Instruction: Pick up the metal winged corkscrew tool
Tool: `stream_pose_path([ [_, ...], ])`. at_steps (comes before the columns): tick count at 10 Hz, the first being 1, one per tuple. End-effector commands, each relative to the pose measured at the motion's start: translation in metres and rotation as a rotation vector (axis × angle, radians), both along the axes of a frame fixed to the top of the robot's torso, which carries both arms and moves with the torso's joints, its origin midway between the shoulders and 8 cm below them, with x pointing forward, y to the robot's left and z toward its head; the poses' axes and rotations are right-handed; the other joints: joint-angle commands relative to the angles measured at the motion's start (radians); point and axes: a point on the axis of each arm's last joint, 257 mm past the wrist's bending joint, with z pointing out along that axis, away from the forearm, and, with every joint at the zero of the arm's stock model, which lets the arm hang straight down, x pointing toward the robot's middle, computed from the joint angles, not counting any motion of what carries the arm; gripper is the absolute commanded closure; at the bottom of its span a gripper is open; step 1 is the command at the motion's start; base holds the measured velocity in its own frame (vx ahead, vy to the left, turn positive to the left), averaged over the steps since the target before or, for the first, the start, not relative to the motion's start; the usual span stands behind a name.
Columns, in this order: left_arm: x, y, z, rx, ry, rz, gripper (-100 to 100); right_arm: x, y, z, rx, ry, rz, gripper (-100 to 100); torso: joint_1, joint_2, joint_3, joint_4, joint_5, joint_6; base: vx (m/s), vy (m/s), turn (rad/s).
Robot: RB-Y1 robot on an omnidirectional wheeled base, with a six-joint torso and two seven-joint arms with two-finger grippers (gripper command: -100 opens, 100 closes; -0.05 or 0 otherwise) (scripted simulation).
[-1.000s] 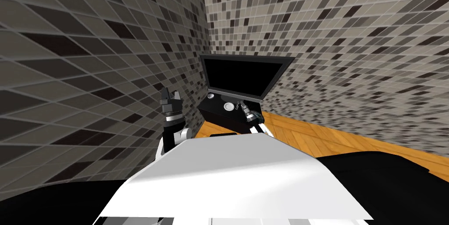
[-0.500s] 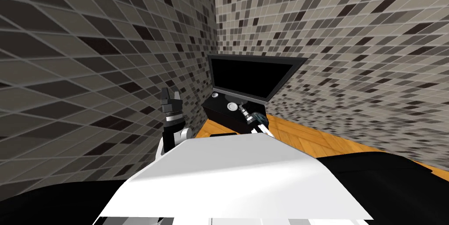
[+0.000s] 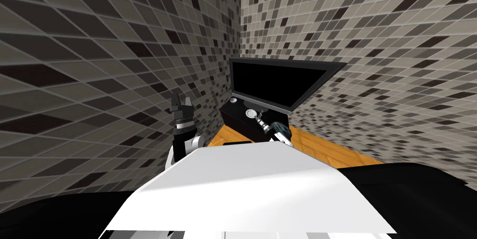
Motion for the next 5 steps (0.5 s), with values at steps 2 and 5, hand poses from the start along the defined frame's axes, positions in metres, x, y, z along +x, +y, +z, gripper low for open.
stream_pose_path([
  [2,0.000,0.000,0.000,0.000,0.000,0.000,0,-0.007,-0.023,-0.036,-0.086,0.085,-0.004,-100,-0.001,0.000,0.000,0.000,0.000,0.001,-0.010,0.019,0.178],
  [5,0.000,0.000,0.000,0.000,0.000,0.000,0,-0.014,-0.043,-0.059,-0.142,0.140,-0.011,-100,-0.001,-0.001,0.000,0.000,0.000,0.001,-0.002,0.012,0.090],
])
